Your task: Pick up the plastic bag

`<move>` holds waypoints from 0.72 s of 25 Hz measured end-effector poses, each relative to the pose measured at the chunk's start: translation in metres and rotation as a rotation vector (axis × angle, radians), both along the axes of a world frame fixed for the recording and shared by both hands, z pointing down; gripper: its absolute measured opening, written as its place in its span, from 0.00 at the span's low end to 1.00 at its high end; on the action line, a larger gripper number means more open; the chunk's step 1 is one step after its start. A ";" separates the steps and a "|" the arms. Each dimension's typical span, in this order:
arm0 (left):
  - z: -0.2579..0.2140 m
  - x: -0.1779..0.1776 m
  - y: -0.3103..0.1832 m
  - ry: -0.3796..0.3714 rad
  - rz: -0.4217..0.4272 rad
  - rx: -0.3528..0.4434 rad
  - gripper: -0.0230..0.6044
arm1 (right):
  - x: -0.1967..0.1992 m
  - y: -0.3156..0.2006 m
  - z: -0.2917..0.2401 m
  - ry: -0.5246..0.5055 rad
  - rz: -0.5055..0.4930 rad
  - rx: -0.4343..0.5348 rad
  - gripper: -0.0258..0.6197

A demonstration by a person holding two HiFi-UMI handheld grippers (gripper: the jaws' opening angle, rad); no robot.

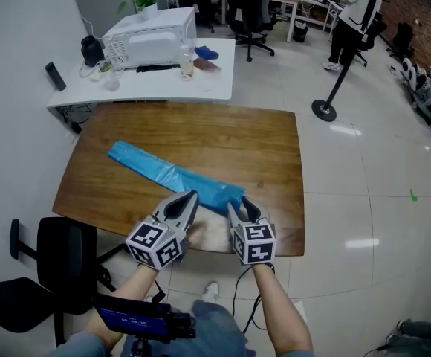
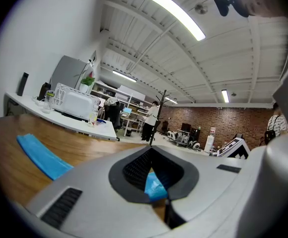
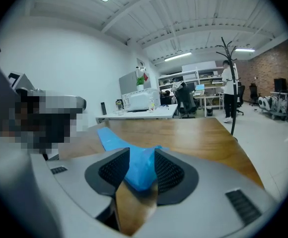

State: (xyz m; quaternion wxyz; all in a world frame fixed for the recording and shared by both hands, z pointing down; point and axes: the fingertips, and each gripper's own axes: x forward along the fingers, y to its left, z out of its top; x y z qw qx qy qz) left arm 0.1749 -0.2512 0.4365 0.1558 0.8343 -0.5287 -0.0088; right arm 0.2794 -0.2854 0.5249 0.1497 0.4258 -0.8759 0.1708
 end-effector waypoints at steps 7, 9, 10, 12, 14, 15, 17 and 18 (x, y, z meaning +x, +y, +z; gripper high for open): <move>-0.002 0.002 -0.002 -0.005 0.005 0.001 0.04 | -0.002 -0.001 -0.002 -0.015 -0.010 -0.002 0.30; -0.002 0.002 -0.003 -0.007 0.005 0.000 0.04 | -0.003 -0.001 -0.004 -0.021 -0.015 -0.001 0.30; -0.002 0.003 -0.003 -0.009 0.004 0.000 0.04 | -0.004 -0.001 -0.004 -0.024 -0.017 0.000 0.30; -0.002 0.003 -0.003 -0.015 0.003 -0.005 0.05 | -0.006 0.000 -0.007 -0.033 -0.026 0.003 0.30; -0.003 0.002 -0.004 -0.019 0.000 -0.011 0.05 | -0.012 0.003 -0.010 -0.045 -0.046 0.007 0.28; -0.004 0.001 -0.004 -0.021 -0.002 -0.012 0.05 | -0.016 0.004 -0.012 -0.053 -0.059 0.008 0.26; -0.006 -0.002 -0.004 -0.030 -0.004 -0.009 0.05 | -0.024 0.006 -0.016 -0.071 -0.080 0.013 0.21; -0.007 -0.004 -0.004 -0.034 -0.006 -0.007 0.05 | -0.028 0.007 -0.017 -0.075 -0.085 0.015 0.20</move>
